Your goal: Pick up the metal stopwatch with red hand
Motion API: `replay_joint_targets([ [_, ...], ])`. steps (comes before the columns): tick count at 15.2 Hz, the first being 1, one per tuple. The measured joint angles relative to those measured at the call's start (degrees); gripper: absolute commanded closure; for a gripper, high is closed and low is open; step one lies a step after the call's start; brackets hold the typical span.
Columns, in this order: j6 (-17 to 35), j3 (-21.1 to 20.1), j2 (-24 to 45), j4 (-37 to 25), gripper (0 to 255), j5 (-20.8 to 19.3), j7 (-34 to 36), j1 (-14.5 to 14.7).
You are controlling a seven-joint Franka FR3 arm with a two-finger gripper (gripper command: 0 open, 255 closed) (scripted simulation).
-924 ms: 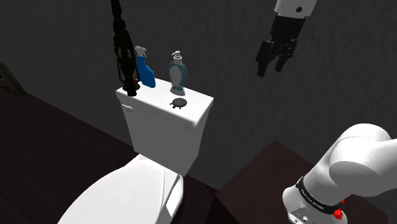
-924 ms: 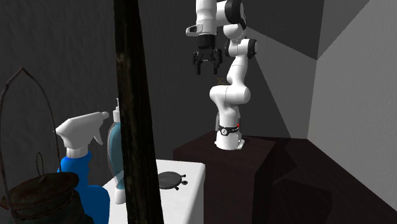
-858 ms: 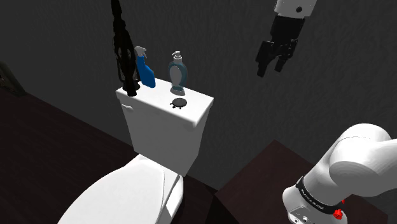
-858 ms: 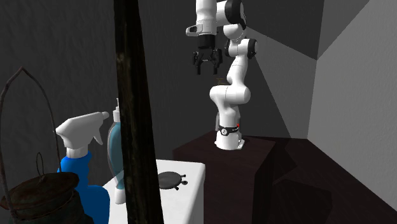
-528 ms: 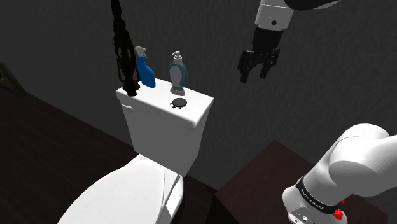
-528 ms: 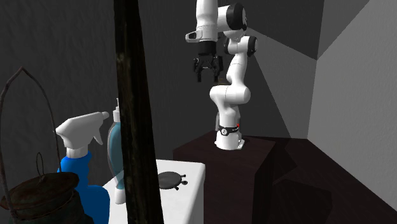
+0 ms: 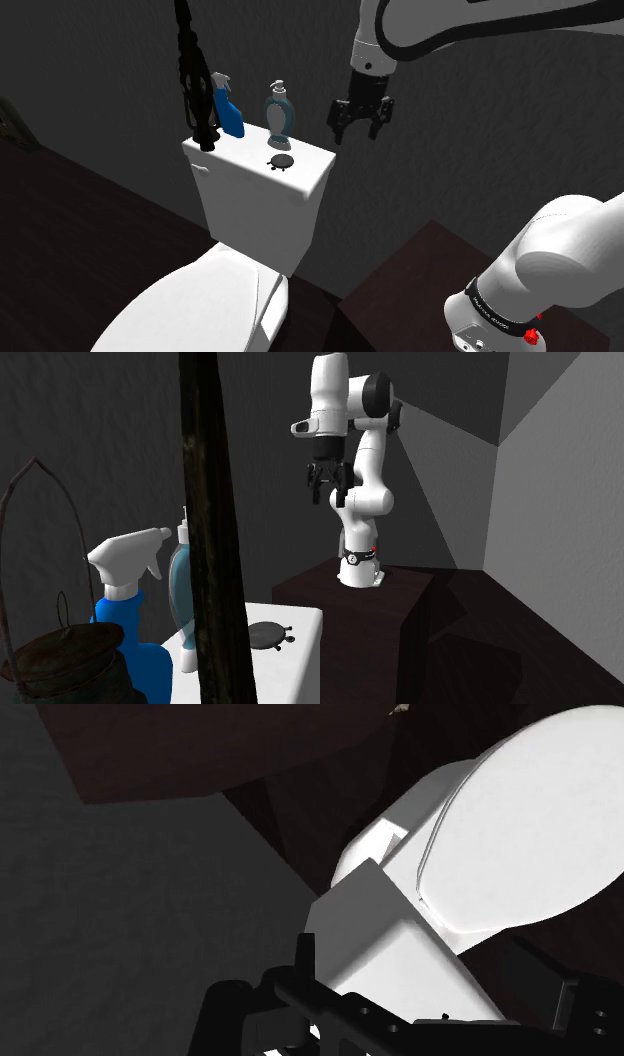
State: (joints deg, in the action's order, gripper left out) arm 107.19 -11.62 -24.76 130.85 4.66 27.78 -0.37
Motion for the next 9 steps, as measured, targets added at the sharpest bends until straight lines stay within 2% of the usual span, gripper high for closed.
replay_joint_targets([
  [4, 5.8, -2.6, 7.6, -2.4, 0, -1.0, 6.2, -0.8],
  [9, 12.0, -4.9, 18.7, -7.6, 0, -4.2, 14.6, -1.6],
])
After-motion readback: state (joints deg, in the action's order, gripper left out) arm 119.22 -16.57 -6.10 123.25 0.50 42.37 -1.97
